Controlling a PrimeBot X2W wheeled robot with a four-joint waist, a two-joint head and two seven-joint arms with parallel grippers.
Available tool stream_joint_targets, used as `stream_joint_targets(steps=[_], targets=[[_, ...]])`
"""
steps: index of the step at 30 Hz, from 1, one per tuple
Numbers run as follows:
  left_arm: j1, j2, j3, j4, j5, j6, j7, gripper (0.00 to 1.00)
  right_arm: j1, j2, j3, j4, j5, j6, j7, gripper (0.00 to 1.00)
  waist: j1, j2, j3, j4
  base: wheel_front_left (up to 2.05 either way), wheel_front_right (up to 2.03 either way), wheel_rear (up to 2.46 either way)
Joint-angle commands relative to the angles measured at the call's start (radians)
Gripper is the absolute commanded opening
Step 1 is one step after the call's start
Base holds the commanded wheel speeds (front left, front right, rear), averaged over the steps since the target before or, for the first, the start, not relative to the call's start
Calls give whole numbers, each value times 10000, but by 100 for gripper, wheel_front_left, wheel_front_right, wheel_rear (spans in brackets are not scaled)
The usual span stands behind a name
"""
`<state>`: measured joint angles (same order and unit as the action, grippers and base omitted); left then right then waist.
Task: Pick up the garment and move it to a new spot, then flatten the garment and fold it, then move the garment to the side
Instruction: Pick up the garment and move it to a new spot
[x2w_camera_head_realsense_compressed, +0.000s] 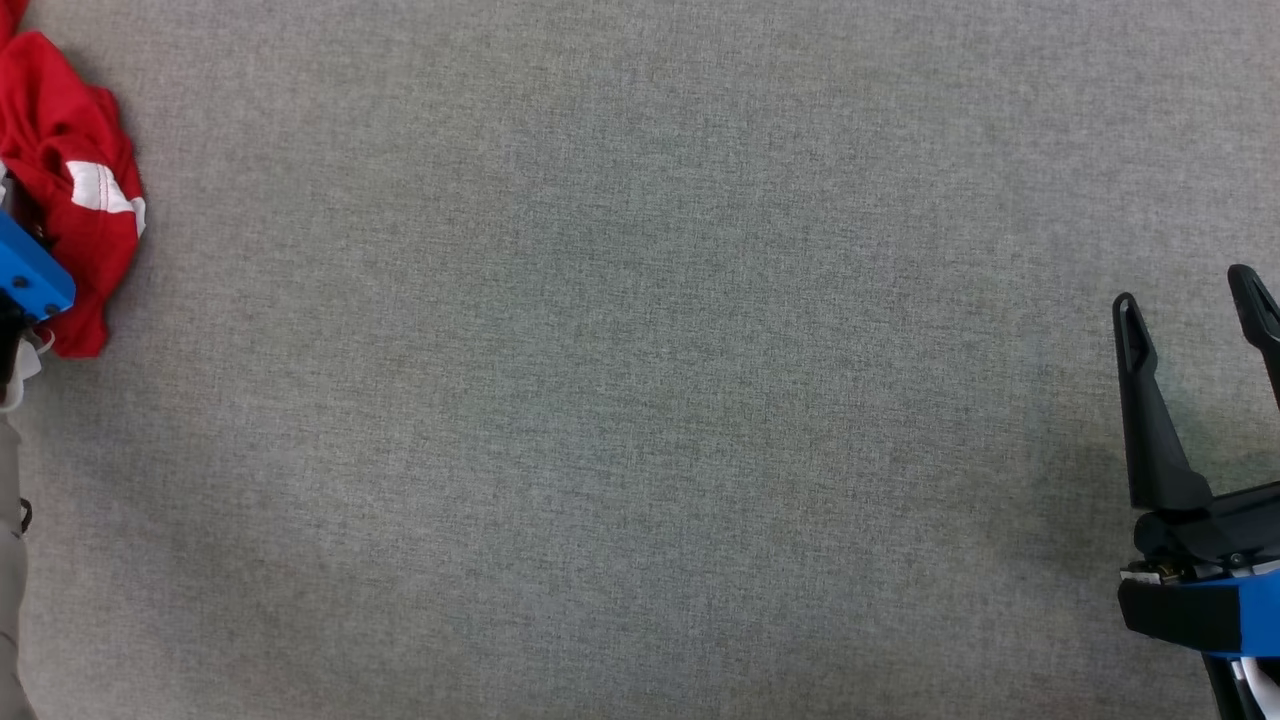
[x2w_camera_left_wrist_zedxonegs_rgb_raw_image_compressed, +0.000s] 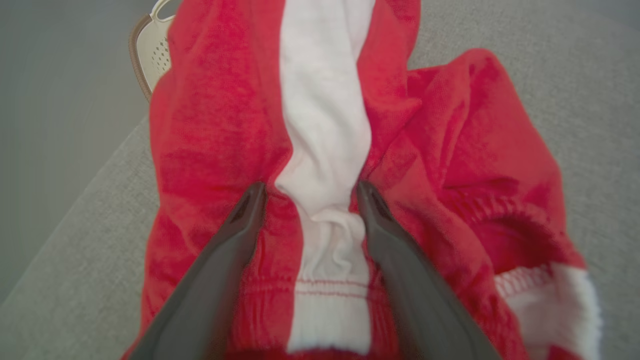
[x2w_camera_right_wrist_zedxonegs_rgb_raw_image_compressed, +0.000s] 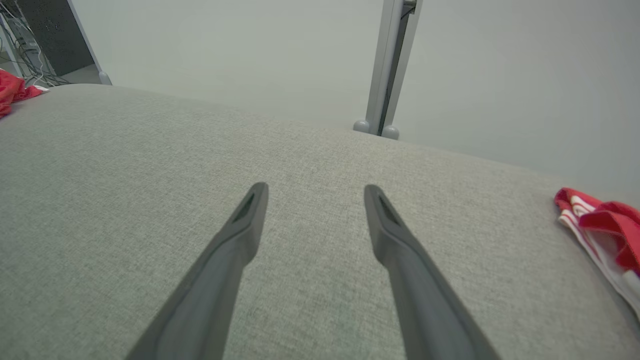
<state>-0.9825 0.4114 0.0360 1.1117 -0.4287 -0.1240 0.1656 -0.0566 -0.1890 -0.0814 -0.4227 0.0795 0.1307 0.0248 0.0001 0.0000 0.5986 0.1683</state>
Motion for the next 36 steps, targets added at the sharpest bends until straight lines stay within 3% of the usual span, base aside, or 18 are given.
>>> stream_joint_targets(steps=[1, 3, 4, 5, 6, 9, 13, 25, 32, 36], targets=[[-42, -135, -93, 179, -107, -84, 303, 100, -97, -28, 11, -52, -71, -1, 1, 100, -1, 0, -7, -1, 0, 0, 0], [-67, -416, -234, 365, -354, -100, 951, 100, -133, -52, -1, -65, -51, 1, 48, 100, -1, 0, -11, -2, 0, 0, 0], [-77, -464, -249, 407, -508, -103, 1174, 87, -135, -52, 1, -77, -54, -1, 68, 100, -1, 0, -19, -10, 0, 0, 0], [-83, -478, -316, 418, -602, -105, 1366, 18, -141, -46, 13, -84, -64, -1, 68, 100, -1, 0, -34, -17, 0, 0, 0], [-72, -485, -457, 445, -649, -107, 1643, 0, -148, -41, 37, -81, -66, 1, 68, 100, -1, 0, -57, -33, 0, 0, 0], [-15, -313, -604, 325, -930, -108, 2022, 0, -159, -35, 70, 14, -10, 1, 46, 100, -1, 0, -185, -84, 0, 0, 0], [-93, 75, -874, -217, -1090, -110, 1659, 0, -98, 79, 121, 208, 59, 1, -33, 100, -1, 0, -484, -149, 0, 0, 0], [-767, 1003, -2330, -2186, -805, -67, -1603, 0, -172, 576, 543, 1291, 205, -1, -676, 100, -1, 0, -1937, -702, 0, 0, 0], [-1435, 848, -3062, -3675, -981, -68, -2563, 0, -11, 932, 828, 2036, 344, -1, -1083, 100, -1, 0, -2785, -1423, 0, 0, 0], [-1587, 539, -3731, -4691, -896, -66, -2579, 0, 38, 1117, 977, 2514, 454, 1, -1347, 100, -1, 0, -3218, -1971, 0, 0, 0]])
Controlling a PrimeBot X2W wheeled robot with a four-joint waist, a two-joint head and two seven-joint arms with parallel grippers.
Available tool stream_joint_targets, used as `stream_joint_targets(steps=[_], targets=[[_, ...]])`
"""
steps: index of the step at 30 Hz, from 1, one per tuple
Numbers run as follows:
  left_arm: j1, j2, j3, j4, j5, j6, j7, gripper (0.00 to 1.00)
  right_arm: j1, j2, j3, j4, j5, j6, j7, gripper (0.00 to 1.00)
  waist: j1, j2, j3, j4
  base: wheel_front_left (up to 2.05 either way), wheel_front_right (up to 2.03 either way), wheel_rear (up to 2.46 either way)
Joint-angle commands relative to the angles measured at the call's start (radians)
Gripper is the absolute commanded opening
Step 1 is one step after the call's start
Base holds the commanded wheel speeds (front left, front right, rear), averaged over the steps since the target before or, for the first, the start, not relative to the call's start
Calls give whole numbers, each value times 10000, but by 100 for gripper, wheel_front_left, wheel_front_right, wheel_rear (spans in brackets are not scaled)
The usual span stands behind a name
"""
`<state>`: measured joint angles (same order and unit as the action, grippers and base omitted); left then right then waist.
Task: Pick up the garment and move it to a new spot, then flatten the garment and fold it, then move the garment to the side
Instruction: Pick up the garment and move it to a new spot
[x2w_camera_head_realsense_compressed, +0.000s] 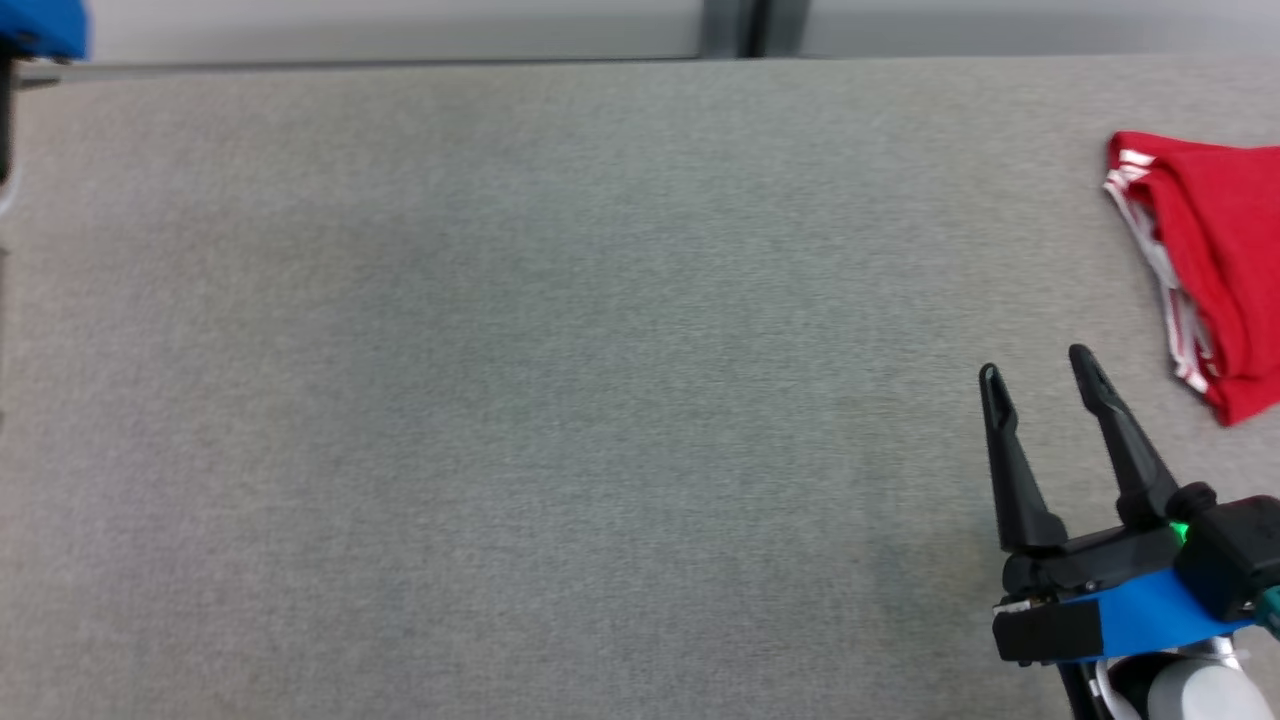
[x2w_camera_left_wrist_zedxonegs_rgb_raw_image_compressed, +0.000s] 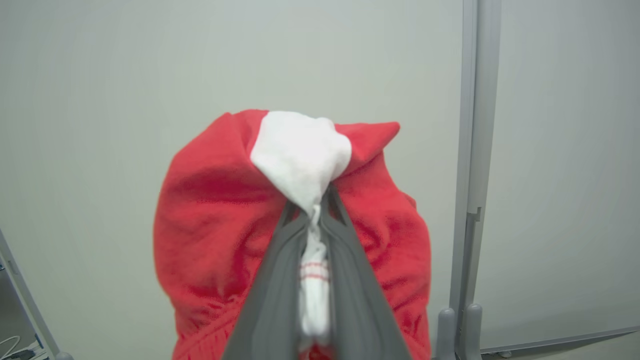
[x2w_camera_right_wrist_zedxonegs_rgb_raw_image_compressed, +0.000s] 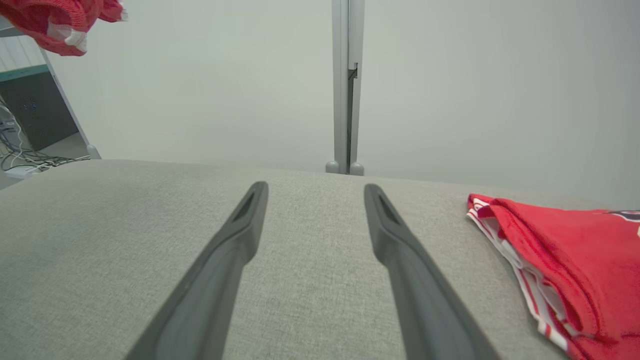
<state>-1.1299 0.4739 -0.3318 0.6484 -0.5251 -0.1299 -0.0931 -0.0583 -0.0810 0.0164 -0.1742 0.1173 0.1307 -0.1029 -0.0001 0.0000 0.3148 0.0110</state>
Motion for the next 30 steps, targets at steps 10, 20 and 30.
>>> stream_joint_targets(steps=[10, 20, 30], targets=[[883, -1032, -1451, -2498, -25, 47, 703, 0, 162, 274, 336, 963, 281, 1, -631, 100, 1, 0, -925, -1526, 0, 0, 0], [3305, -1593, -2478, -2476, -375, 87, 813, 0, -78, 310, 549, 1594, 531, 1, -1004, 100, 1, 0, -959, -1876, 0, 0, 0], [6163, -2028, -3236, -1758, -583, 324, 155, 0, -96, 309, 504, 1864, 540, 1, -1109, 100, 1, 0, -1110, -1854, 0, 0, 0]])
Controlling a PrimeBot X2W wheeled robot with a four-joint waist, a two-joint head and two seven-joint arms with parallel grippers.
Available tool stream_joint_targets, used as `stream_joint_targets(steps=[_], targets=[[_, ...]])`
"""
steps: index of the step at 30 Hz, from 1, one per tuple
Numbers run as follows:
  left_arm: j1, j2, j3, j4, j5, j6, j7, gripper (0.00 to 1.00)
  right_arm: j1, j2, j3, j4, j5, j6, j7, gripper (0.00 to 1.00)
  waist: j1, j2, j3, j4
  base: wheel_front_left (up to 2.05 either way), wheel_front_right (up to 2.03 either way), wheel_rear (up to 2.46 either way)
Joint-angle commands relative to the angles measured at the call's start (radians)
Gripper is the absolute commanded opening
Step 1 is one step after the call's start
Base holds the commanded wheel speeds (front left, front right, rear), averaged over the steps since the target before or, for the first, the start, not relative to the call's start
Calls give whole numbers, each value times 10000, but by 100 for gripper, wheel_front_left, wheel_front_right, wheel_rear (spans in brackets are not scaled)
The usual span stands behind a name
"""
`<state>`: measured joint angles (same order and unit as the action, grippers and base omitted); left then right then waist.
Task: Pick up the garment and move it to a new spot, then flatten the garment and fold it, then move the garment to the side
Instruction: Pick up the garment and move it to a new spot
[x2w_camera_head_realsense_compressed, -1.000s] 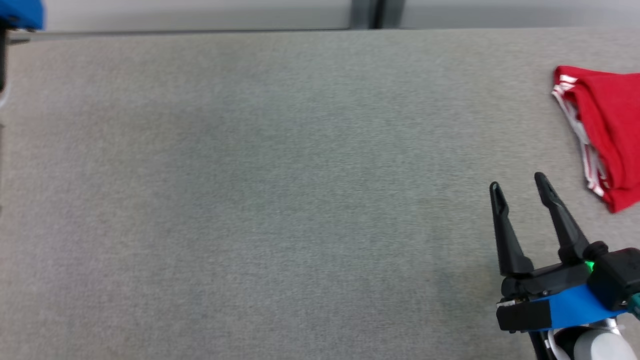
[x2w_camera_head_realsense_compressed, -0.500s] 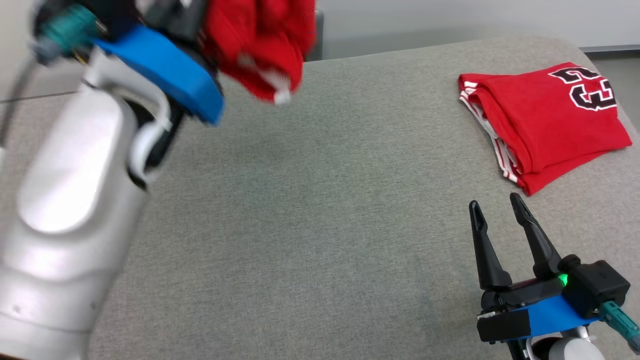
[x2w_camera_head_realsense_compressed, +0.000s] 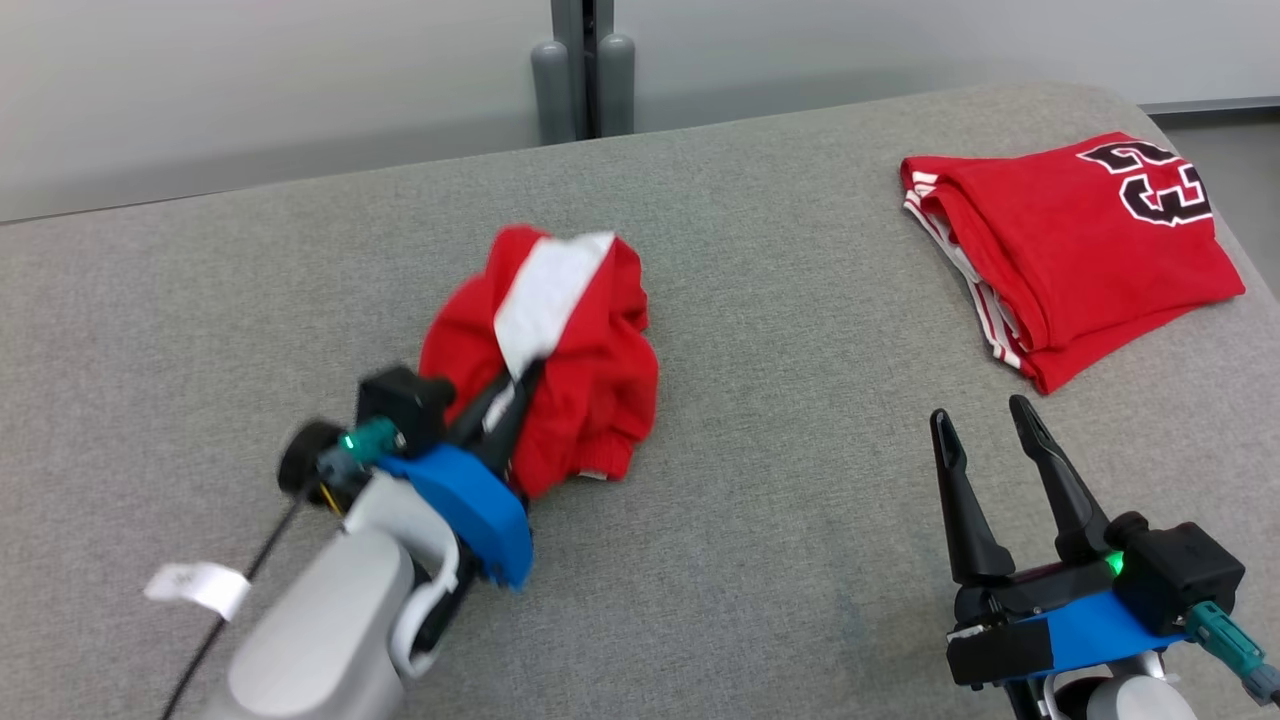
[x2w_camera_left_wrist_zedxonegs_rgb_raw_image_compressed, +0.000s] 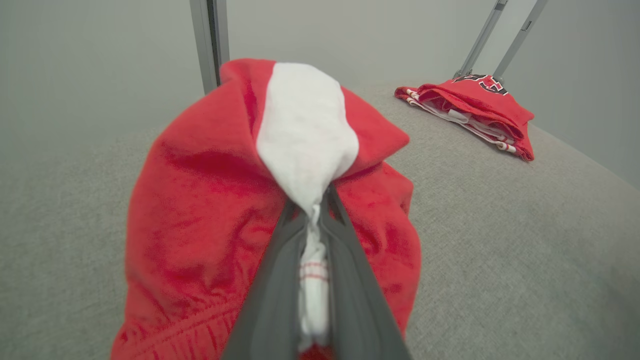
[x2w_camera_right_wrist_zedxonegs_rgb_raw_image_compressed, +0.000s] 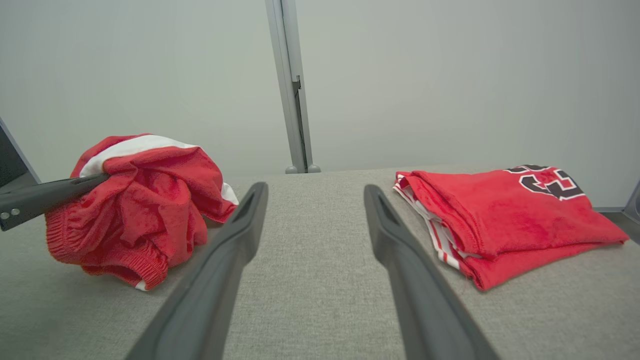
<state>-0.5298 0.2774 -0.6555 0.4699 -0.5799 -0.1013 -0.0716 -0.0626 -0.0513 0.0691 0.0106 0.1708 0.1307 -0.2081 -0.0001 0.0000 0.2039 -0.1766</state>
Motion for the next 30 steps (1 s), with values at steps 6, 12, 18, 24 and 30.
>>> stream_joint_targets(steps=[6, 12, 18, 24, 30], targets=[[648, -350, -92, 93, -37, 223, -711, 100, 86, 9, -102, 67, -110, 1, -15, 100, 1, 0, -136, 251, 0, 0, 0], [788, -384, 35, -34, 203, 506, -1429, 100, 293, 10, -191, 182, -135, 1, 39, 100, 1, 0, -441, 465, 0, 0, 0], [1168, -131, 613, -601, 472, 1139, -1876, 100, 457, 7, -303, 229, -191, 1, 84, 100, 1, 0, -802, 799, 0, 0, 0], [2042, 287, 1597, -1622, 850, 1567, -1934, 100, 638, 6, -457, 219, -187, 1, 113, 100, 1, 0, -1054, 1143, 0, 0, 0], [3124, 444, 2633, -2582, 1280, 1914, -1940, 100, 833, 6, -701, 195, -211, 1, 81, 100, 1, 0, -1161, 1525, 0, 0, 0]])
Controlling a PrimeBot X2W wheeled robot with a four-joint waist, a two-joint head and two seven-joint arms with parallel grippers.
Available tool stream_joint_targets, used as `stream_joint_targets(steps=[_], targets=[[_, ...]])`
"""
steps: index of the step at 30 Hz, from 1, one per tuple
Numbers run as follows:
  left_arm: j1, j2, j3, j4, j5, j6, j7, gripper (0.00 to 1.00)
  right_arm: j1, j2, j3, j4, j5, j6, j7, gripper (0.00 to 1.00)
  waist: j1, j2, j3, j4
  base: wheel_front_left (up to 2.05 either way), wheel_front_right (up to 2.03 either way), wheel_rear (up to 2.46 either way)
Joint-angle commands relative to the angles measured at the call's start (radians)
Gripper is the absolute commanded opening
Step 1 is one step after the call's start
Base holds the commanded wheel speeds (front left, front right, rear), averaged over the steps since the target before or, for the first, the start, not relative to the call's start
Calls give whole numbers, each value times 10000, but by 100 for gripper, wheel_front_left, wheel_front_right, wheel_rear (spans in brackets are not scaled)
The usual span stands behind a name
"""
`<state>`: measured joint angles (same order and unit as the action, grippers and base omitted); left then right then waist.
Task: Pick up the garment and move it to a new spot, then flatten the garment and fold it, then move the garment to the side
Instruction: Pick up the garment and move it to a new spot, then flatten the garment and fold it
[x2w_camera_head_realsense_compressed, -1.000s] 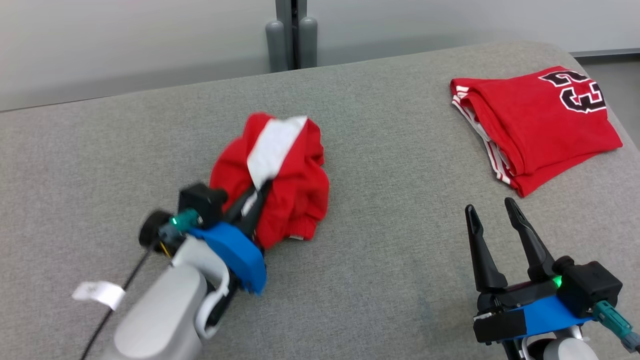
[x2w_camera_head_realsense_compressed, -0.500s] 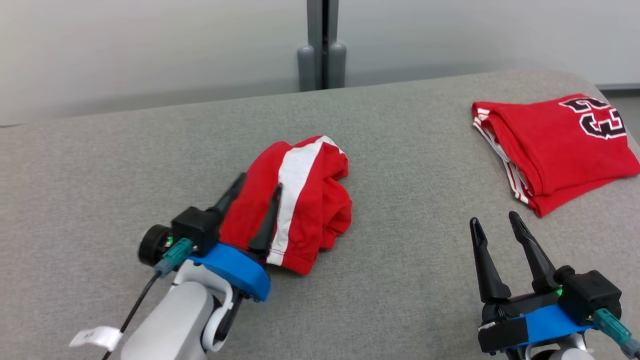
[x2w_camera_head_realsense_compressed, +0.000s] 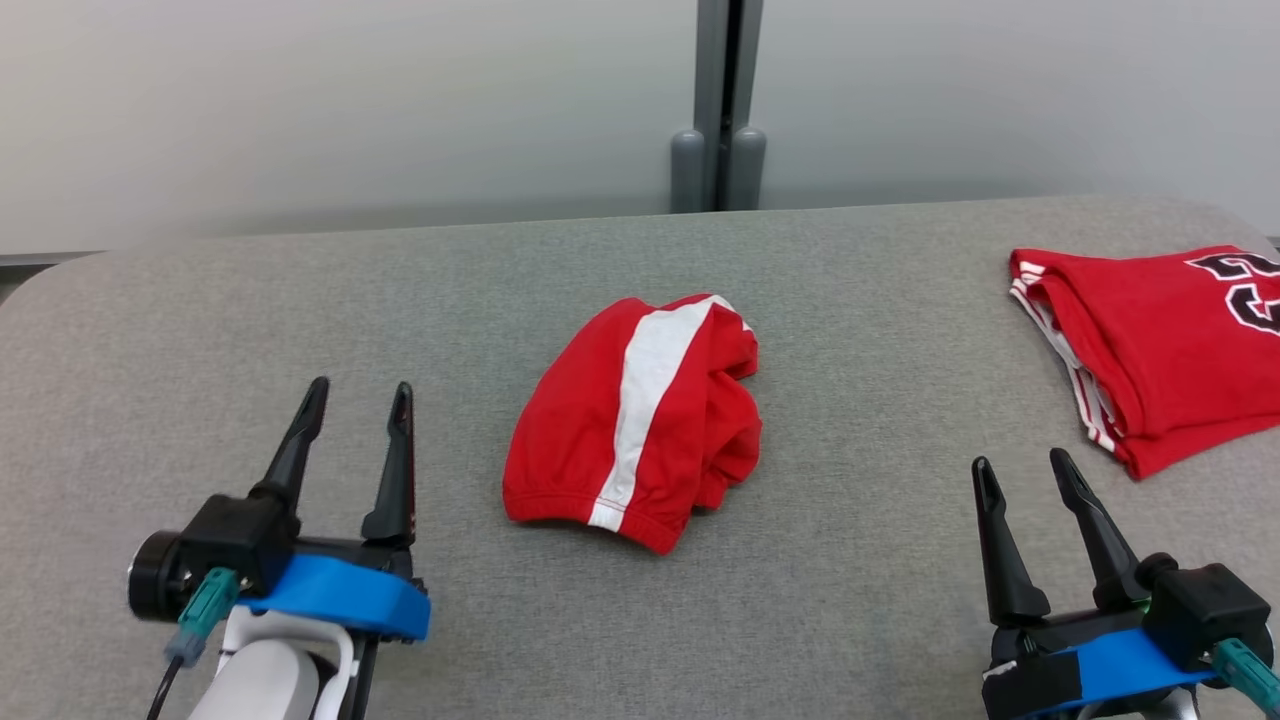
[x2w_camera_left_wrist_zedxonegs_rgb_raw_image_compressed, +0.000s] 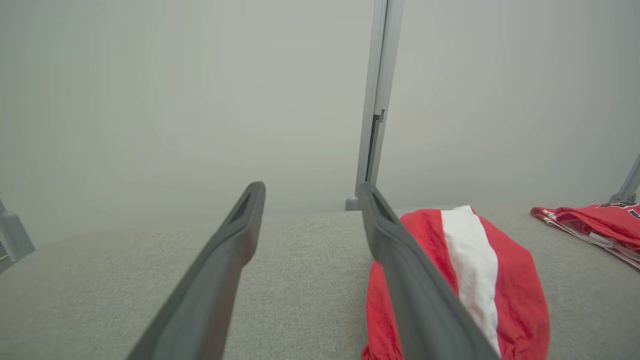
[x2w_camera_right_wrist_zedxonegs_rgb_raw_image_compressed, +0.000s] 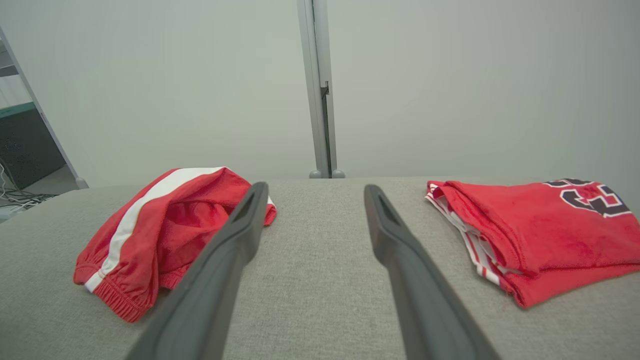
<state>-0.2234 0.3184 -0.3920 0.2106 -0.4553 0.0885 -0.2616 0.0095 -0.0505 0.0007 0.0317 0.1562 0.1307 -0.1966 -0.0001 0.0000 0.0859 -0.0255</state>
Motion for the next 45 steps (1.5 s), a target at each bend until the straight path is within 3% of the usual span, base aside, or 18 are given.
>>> stream_joint_targets(steps=[1, 8, 16, 45], targets=[[216, 14, 172, -147, 102, 65, -42, 100, 154, 0, -41, -16, -67, 1, -39, 100, 1, 0, 10, 72, 0, 0, 0], [1295, -289, 1242, -932, 579, 244, -42, 100, 216, -1, -116, 47, -52, 1, 2, 100, 1, 0, -139, 411, 0, 0, 0], [2131, -641, 1978, -1200, 915, 98, -43, 100, 385, -1, -96, 103, -55, 1, 45, 100, 1, 0, -367, 587, 0, 0, 0], [2674, -1014, 2456, -821, 1733, -443, -44, 100, 592, -1, -77, 206, -76, 1, 162, 100, 1, 0, -447, 700, 0, 0, 0]])
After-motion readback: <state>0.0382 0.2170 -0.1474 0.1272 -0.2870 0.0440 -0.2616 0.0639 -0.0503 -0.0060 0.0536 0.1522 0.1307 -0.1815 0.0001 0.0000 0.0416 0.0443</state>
